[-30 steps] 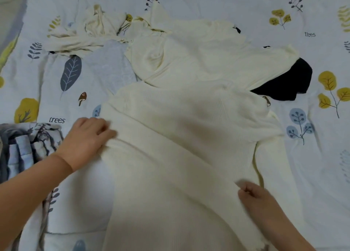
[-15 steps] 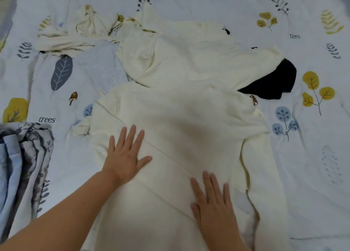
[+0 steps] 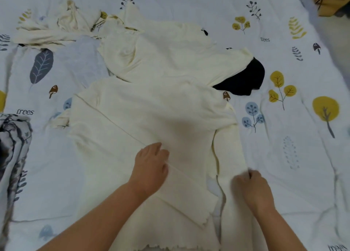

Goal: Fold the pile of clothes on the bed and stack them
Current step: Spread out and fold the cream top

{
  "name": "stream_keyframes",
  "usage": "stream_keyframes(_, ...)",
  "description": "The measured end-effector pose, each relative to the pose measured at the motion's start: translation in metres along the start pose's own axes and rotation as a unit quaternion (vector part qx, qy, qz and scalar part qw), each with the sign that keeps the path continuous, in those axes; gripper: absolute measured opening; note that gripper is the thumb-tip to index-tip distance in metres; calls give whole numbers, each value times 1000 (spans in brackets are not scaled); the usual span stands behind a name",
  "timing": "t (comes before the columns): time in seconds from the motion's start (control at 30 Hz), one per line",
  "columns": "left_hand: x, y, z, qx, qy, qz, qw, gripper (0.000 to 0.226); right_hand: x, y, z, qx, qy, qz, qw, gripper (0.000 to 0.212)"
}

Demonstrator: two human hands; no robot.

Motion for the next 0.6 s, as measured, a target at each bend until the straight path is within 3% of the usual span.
stream_keyframes(0.13, -5, 22, 19, -30, 3, -15, 999, 36, 0, 1, -1, 50, -80, -27, 995, 7)
stream_keyframes(0.23, -11, 43, 19, -90, -22, -14, 996, 28, -7, -15, -18, 39, -24, -71, 996, 25)
stream_keyframes(0.3, -16, 54, 13, -203, -61, -47, 976, 20, -23, -41, -32, 32, 35, -137, 989, 20)
stream_keyframes(0.37, -22, 64, 4, -364, -131, -100, 917, 16, -48, -73, -40, 34, 61, -202, 977, 16)
stream_keyframes(0.43, -29, 76, -6, -522, -232, -124, 811, 30, -76, -108, -40, 34, 60, -282, 957, 20)
stream_keyframes(0.5, -39, 81, -19, -606, -320, -108, 720, 48, -102, -141, -34, 31, 31, -363, 931, 20)
stream_keyframes(0.6, -46, 60, -45, -650, -330, -85, 679, 35, -125, -172, -11, 59, -57, -432, 898, 23)
Point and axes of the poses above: each hand's wrist, its own x-axis towards the middle knuckle, its own z-axis out of the palm, y = z × x, the point moved 6 cm from there along x, towards the middle knuckle, and after that the axes turned 10 degrees about -z, right-handed, at the moved point
